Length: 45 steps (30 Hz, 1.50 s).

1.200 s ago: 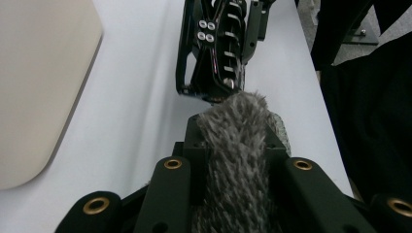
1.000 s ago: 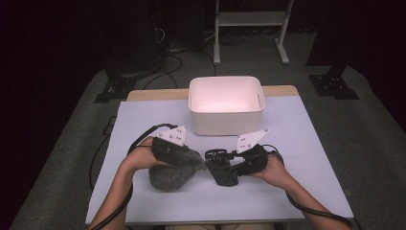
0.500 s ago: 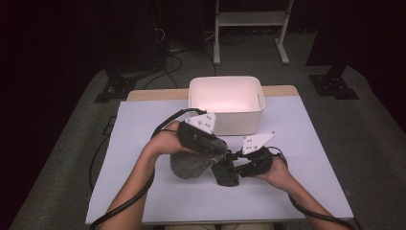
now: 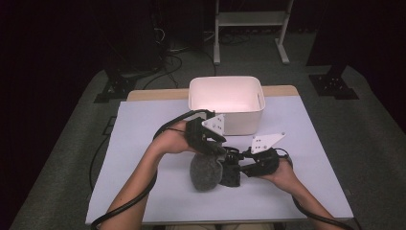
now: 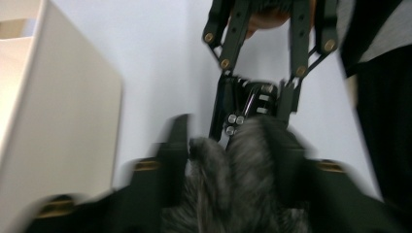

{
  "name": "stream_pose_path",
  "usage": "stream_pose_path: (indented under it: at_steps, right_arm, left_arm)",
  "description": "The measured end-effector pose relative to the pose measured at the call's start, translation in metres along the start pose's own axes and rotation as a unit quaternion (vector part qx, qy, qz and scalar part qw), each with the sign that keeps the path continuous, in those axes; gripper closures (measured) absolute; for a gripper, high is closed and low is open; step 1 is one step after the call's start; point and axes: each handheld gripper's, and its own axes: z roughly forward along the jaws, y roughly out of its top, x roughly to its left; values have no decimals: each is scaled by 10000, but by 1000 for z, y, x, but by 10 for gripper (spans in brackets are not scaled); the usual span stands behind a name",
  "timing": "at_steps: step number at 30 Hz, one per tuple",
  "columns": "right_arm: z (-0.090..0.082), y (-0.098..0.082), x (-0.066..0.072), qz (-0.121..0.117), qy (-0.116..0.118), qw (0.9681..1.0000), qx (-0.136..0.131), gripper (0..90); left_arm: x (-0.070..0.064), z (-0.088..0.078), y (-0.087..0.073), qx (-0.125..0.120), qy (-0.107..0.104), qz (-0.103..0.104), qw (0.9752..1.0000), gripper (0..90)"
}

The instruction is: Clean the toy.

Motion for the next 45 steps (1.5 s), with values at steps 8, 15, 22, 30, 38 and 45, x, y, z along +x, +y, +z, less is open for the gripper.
stream_pose_path:
  at_steps: [8,15,22,30,38,45]
  right_arm:
    - [1,1,-1,14,19,10000,30,589]
    - [0,1,-1,26,13,10000,42,588]
    - [2,2,-1,19,8,10000,75,588]
    - [3,5,1,-64,-24,9999,136,588]
    - [4,7,3,-116,-45,9997,191,588]
    - [4,8,2,-128,-21,9997,214,588]
  left_arm:
    - [-2,3,-10,14,-205,-32,9998,833]
    - [-6,-7,-29,100,-201,-158,9996,836]
    - [-20,3,-79,893,-291,-514,9943,834]
    - [-48,19,-139,1411,-382,-1025,9839,763]
    - [-55,18,-146,1507,-40,-1159,9818,457]
    - [-51,25,-157,1349,-295,-1596,9775,460]
